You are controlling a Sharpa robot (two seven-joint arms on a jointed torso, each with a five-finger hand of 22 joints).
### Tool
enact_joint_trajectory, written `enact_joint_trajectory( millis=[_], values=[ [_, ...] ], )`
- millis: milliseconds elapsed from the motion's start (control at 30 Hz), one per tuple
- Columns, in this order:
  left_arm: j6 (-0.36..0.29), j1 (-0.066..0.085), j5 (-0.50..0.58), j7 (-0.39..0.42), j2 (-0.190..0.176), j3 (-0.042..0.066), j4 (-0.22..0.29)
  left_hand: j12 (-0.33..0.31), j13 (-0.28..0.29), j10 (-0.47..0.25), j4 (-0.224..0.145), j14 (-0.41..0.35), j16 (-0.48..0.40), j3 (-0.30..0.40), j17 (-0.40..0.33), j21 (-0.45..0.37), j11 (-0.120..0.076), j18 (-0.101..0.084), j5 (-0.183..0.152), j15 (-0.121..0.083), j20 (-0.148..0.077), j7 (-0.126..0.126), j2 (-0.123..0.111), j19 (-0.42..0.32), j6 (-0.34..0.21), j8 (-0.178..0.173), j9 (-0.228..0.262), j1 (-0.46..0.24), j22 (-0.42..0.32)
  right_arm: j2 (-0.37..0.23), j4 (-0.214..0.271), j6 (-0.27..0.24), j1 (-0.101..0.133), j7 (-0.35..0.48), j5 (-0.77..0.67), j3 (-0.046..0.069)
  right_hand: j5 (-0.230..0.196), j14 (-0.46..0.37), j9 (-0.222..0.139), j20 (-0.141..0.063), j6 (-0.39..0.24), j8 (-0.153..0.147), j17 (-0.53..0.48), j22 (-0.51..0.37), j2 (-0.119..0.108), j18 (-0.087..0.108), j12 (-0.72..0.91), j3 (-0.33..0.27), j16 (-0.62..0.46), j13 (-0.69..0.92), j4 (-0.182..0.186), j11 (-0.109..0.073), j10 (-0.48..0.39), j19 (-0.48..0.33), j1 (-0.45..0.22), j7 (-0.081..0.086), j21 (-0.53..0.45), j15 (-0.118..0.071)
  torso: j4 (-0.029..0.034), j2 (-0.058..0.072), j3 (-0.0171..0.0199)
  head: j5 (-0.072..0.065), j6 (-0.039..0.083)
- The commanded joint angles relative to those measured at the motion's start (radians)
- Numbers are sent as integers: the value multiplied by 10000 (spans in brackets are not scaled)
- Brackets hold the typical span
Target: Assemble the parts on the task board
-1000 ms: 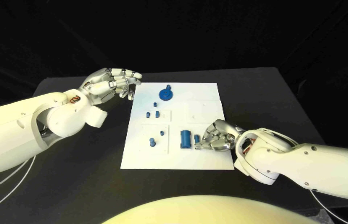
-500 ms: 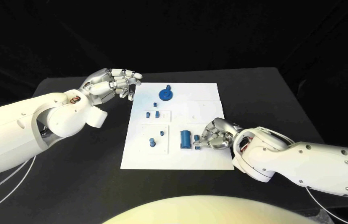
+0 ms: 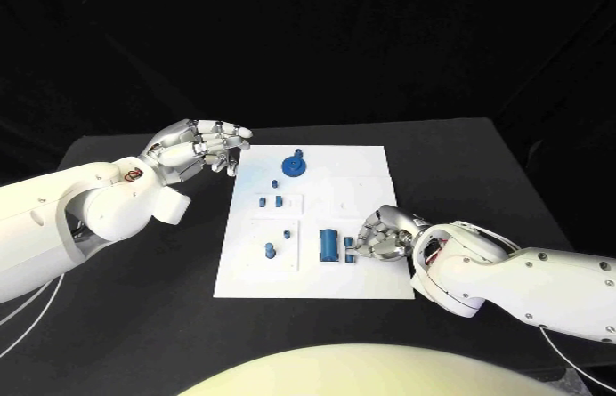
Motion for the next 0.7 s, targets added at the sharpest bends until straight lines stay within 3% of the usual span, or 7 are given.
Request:
enact_joint_trajectory(
  millis=[33,467,700],
  values=[
    [162,-6,10,66,13,4,16,46,-1,-53,-20,-68,15,51,-6,-31,0,76,60,19,1,33,-23,83,-63,65,10,88,-10,-12,-36,113,-23,-31,-193,-17,-10,1061,-11,-97,31,-33,2629,2634,-91,-68,23,-50,33,2570,27,-55,993,1047,0,-51,44,-55,-7,0,-5,2,-5],
    [167,-6,10,69,15,4,13,46,-1,-53,-20,-68,15,51,-6,-31,0,76,60,19,1,33,-23,83,-63,65,10,88,-10,-50,111,-646,-31,604,214,-17,3,1061,-71,-74,69,-62,2629,2634,47,-68,14,-324,33,2567,211,-10,990,1047,-509,-1,44,-19,1,1,1,3,23],
    [131,-13,39,108,22,3,2,53,-6,-57,-9,-76,12,67,-23,-29,4,75,54,22,1,37,-12,85,-71,78,7,80,-10,-311,267,-1437,11,1927,1427,21,14,1061,-183,-11,-255,-279,2629,2634,-11,-68,-284,-560,33,2448,197,111,858,1047,-697,148,44,71,-15,-38,-20,-17,102]
  ],
)
